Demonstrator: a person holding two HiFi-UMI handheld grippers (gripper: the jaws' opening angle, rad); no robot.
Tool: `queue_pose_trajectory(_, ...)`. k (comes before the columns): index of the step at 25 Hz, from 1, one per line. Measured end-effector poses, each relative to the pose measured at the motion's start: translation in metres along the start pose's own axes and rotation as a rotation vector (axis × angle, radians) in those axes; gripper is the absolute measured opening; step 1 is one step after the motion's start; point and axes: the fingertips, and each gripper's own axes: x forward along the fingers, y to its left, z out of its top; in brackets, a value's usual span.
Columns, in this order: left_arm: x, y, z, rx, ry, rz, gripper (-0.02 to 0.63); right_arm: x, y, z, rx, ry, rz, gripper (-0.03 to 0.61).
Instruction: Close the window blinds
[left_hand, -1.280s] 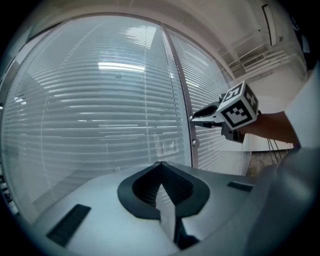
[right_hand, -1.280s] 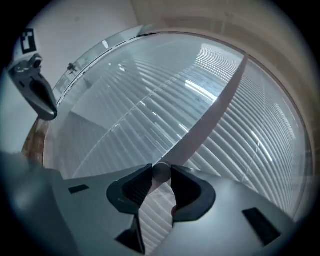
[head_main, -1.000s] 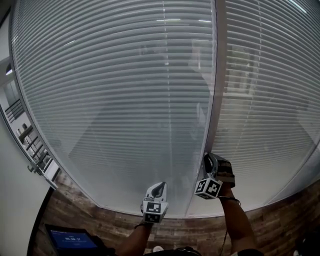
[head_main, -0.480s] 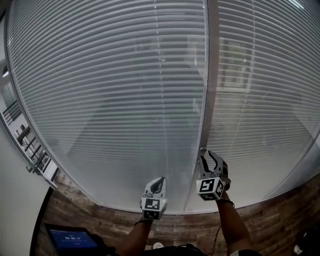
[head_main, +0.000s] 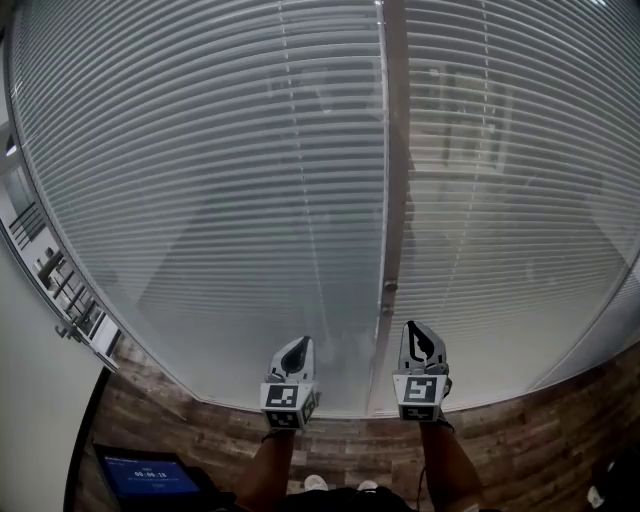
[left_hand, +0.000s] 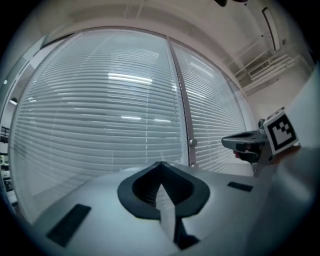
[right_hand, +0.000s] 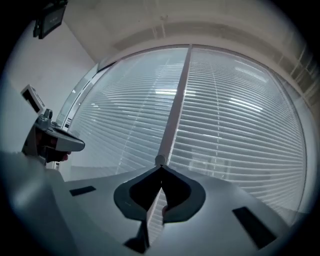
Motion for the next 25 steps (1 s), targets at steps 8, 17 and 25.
queue_pose_trajectory(8, -0.024, -0.026, -0.005, -0.005, 0.017, 0.001, 0.000, -0.038, 0.007, -0.027, 0.148, 0.050, 0.052, 0.003)
queue_pose_trajectory(17, -0.069, -0.045, 0.011, 0.038, 0.026, -0.050, 0.000, -0.093, 0.024, -0.013, 0.162, 0.090, 0.020, 0.003)
queue_pose_trajectory(25, -0.137, -0.046, -0.010, 0.010, 0.017, -0.089, 0.000, -0.148, 0.071, -0.009, 0.158, 0.061, 0.014, 0.003)
